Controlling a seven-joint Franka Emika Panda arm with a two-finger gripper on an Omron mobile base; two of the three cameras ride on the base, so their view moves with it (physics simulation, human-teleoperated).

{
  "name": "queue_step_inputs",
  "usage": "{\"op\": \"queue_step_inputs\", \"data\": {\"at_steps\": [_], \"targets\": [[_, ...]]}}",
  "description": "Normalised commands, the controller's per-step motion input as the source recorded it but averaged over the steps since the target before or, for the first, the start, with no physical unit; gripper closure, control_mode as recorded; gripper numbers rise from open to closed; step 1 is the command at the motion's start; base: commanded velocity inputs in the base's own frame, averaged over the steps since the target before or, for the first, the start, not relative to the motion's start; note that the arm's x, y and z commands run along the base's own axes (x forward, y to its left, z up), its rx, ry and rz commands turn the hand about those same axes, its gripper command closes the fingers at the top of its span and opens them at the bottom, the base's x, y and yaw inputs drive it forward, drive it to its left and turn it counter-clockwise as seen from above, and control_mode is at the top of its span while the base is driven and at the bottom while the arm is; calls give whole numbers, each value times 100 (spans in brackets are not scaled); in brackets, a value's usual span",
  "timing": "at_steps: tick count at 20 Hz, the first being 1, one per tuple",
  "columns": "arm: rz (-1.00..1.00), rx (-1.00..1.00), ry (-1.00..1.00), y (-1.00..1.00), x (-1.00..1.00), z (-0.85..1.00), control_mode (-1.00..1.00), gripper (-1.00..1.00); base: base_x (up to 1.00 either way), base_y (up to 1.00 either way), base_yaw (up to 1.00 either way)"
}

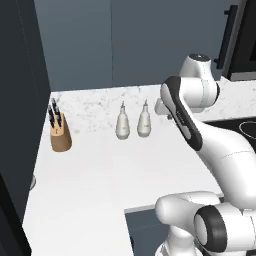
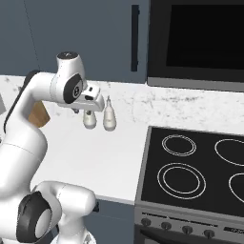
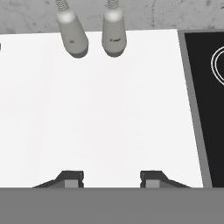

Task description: Navigate to the coffee machine.

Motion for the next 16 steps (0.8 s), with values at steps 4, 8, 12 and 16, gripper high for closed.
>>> {"op": "queue_step_inputs", "data": {"at_steps": [4, 8, 12, 16], "targets": [[0, 0, 0, 0, 0, 0, 100, -100, 0, 0, 0], [0, 0, 0, 0, 0, 0, 100, -100, 0, -44, -8], [0, 0, 0, 0, 0, 0, 100, -100, 0, -49, -52], [0, 0, 0, 0, 0, 0, 100, -100, 0, -40, -64]]}}
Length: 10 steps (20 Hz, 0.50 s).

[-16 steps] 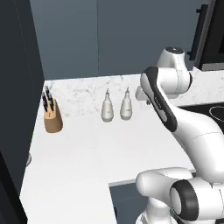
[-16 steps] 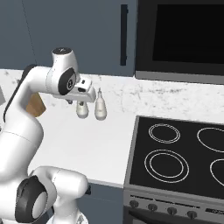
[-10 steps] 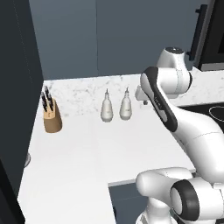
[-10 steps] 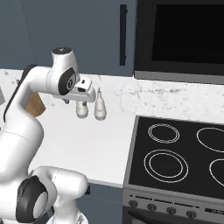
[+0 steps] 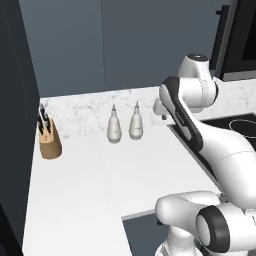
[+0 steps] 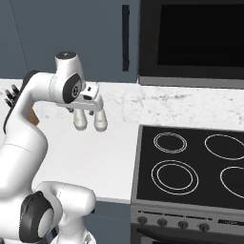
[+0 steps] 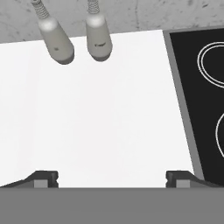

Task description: Navigate to the coffee machine.

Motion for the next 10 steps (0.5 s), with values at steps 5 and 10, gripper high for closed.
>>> {"op": "queue_step_inputs", "data": {"at_steps": [5, 10], "targets": [[0, 0, 0, 0, 0, 0, 100, -100, 0, -43, -71], [0, 0, 0, 0, 0, 0, 100, -100, -33, 9, -27]]}}
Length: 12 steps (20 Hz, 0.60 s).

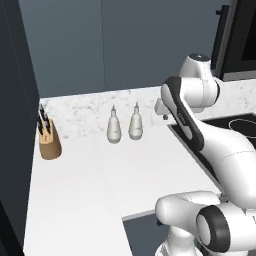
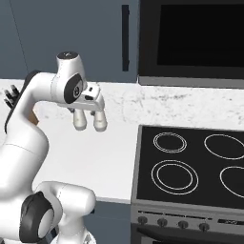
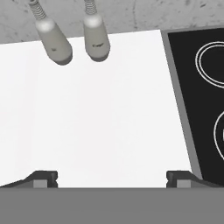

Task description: Navigate to the coffee machine.

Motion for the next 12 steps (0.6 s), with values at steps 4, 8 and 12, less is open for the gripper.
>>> {"op": "queue_step_inputs", "data": {"at_steps": [4, 8, 12], "targets": [[0, 0, 0, 0, 0, 0, 100, -100, -100, 7, 2], [0, 0, 0, 0, 0, 0, 100, -100, -100, -10, 7], [0, 0, 0, 0, 0, 0, 100, -100, -83, -66, -12]]}}
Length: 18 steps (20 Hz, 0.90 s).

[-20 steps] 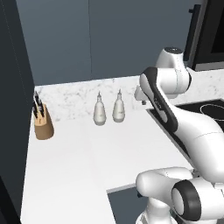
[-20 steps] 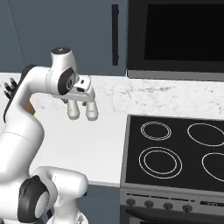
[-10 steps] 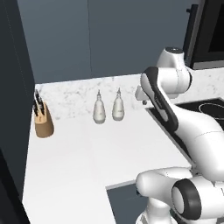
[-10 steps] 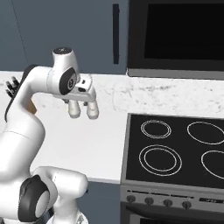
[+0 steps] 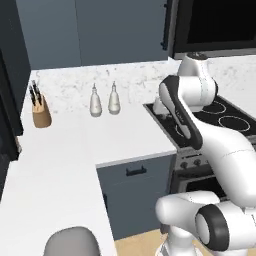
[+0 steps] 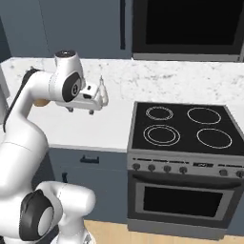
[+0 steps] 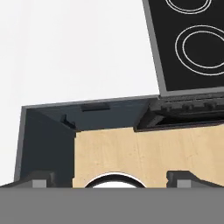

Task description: Navigate to the coffee machine.

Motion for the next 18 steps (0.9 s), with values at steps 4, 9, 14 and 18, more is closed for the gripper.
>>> {"op": "queue_step_inputs", "data": {"at_steps": [4, 9, 14, 18], "targets": [[0, 0, 0, 0, 0, 0, 100, -100, -14, -87, -52], [0, 0, 0, 0, 0, 0, 100, -100, 0, -63, -75], [0, 0, 0, 0, 0, 0, 100, -100, 0, -56, -79], [0, 0, 0, 0, 0, 0, 100, -100, 0, -49, -78]]}}
